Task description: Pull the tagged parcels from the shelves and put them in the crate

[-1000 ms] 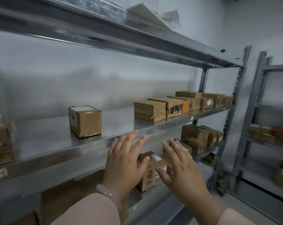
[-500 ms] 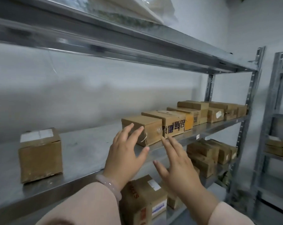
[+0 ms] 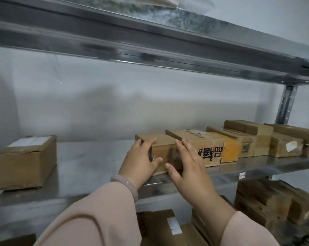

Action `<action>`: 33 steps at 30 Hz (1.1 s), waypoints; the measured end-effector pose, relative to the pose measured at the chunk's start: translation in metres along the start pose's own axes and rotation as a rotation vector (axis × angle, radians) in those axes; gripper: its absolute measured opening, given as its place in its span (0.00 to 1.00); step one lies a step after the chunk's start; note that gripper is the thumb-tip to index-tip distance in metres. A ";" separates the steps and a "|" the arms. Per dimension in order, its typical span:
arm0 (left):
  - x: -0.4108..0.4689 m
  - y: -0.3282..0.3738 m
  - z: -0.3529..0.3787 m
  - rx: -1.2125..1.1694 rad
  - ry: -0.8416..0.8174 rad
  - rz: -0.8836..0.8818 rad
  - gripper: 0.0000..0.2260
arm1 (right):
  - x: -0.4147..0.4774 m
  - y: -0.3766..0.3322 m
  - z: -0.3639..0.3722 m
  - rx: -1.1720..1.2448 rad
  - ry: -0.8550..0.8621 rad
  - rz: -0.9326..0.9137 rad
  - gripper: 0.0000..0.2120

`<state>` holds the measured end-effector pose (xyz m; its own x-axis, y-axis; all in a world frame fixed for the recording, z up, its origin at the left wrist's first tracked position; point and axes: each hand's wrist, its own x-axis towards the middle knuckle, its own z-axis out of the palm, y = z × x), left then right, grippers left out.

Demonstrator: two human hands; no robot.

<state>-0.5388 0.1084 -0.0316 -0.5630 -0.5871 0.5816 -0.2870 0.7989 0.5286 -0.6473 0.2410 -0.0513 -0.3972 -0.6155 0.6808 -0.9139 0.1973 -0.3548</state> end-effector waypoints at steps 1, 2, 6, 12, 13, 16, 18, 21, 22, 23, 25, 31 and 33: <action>-0.001 0.000 0.002 -0.003 0.025 0.000 0.28 | 0.002 0.004 0.000 0.018 -0.008 -0.008 0.34; -0.003 0.001 0.002 -0.015 0.051 -0.002 0.27 | 0.003 0.006 -0.001 0.041 -0.010 -0.017 0.34; -0.013 0.000 -0.005 -0.044 0.184 0.015 0.25 | 0.009 0.005 -0.007 0.184 0.072 -0.110 0.31; -0.035 0.003 -0.026 -0.168 0.382 0.077 0.28 | 0.026 -0.011 -0.008 0.622 0.106 -0.006 0.26; -0.036 0.004 -0.028 -0.223 0.393 0.081 0.28 | 0.030 -0.014 -0.008 0.714 0.074 0.066 0.26; -0.040 0.008 -0.028 -0.389 0.376 0.049 0.28 | 0.042 -0.020 -0.009 1.064 -0.113 0.258 0.26; -0.039 0.010 -0.031 -0.436 0.337 -0.022 0.24 | 0.045 -0.023 -0.008 1.185 -0.157 0.261 0.25; -0.036 0.015 -0.042 -0.510 0.248 -0.210 0.30 | 0.040 -0.023 -0.003 0.996 -0.105 0.102 0.29; -0.033 0.016 -0.045 -0.597 0.219 -0.272 0.37 | 0.038 -0.025 -0.001 0.931 -0.095 0.047 0.30; -0.031 0.018 -0.048 -0.657 0.188 -0.322 0.42 | 0.037 -0.027 0.002 0.884 -0.091 -0.004 0.32; -0.028 0.020 -0.048 -0.708 0.159 -0.360 0.41 | 0.033 -0.032 0.007 0.836 -0.100 -0.081 0.33; -0.034 0.006 -0.052 -1.302 0.160 -0.524 0.25 | 0.041 -0.034 0.009 1.053 -0.171 0.066 0.23; -0.034 0.003 -0.053 -1.388 0.076 -0.567 0.24 | 0.044 -0.033 0.012 1.112 -0.274 0.133 0.26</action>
<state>-0.4791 0.1242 -0.0171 -0.5786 -0.8080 0.1108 0.5202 -0.2609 0.8132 -0.6334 0.1978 -0.0173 -0.3292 -0.8122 0.4817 -0.2323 -0.4248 -0.8750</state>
